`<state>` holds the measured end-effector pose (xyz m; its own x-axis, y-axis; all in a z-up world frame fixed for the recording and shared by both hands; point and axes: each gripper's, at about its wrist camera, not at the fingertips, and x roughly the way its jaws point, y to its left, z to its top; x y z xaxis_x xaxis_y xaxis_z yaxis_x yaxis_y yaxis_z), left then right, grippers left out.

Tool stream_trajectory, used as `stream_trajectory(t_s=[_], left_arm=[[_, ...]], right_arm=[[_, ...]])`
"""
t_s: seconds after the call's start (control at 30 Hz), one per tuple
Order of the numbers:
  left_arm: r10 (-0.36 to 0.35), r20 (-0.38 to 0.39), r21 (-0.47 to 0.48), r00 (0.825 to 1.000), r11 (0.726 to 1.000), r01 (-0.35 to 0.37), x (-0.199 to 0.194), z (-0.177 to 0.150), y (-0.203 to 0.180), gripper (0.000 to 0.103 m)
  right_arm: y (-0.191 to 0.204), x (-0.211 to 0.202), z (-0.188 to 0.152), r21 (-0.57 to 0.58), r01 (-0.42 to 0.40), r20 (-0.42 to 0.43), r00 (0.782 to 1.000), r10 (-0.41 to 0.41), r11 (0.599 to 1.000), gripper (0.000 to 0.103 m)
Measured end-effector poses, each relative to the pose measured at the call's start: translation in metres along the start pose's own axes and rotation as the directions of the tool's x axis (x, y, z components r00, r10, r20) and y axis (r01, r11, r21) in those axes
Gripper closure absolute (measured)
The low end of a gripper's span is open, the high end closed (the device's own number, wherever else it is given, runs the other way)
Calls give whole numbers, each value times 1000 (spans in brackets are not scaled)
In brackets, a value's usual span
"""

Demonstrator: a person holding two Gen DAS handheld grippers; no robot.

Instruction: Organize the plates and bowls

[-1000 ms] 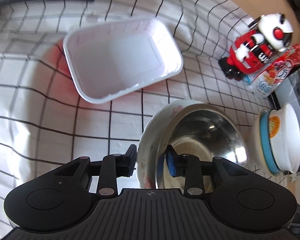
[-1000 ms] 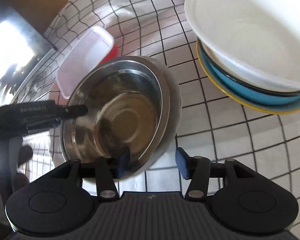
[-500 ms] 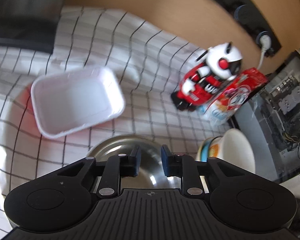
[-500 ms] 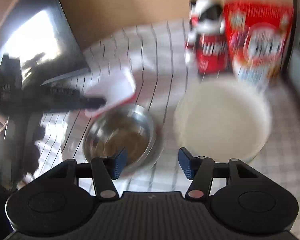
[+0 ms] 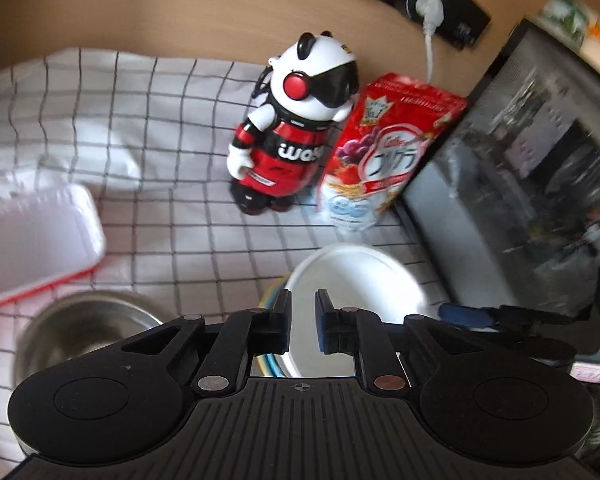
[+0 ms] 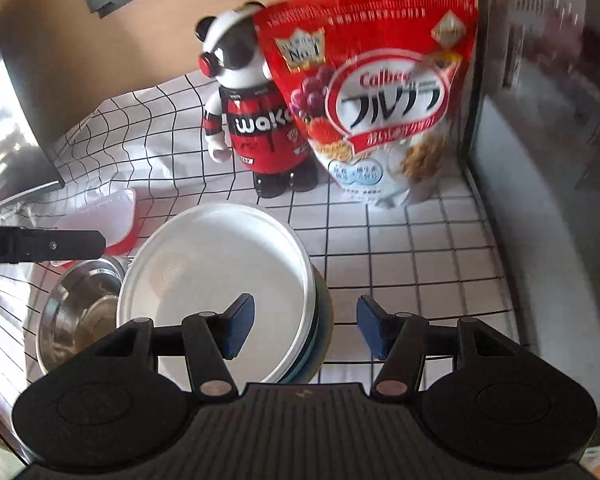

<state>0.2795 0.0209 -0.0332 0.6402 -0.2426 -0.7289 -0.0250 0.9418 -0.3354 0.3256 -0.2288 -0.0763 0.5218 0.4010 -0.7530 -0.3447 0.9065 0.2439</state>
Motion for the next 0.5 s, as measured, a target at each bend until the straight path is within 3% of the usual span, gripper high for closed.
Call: stream_trajectory(t_s=[0.13,0.23,0.4,0.5], left_arm=[[146,-37,61,989,988,-143,16,-4,-16,86],[207,-43,94,977,975,-203,28,-6,-21,83],[265,-97,109,959,961,-254,50,-9,-23,81],[270,-128,82,954,962,-261,61,-9,-17,66]], right_arm=[[-5,17,0,10,-36,-12,999,36,999,46],[-5,30,2,-12,-28,-24,999,28,1000,46],[-9,44,0,-51,-31,-66,997,28,998,46],[-14,54,0,-43,-62,-100,993,57,997,46]])
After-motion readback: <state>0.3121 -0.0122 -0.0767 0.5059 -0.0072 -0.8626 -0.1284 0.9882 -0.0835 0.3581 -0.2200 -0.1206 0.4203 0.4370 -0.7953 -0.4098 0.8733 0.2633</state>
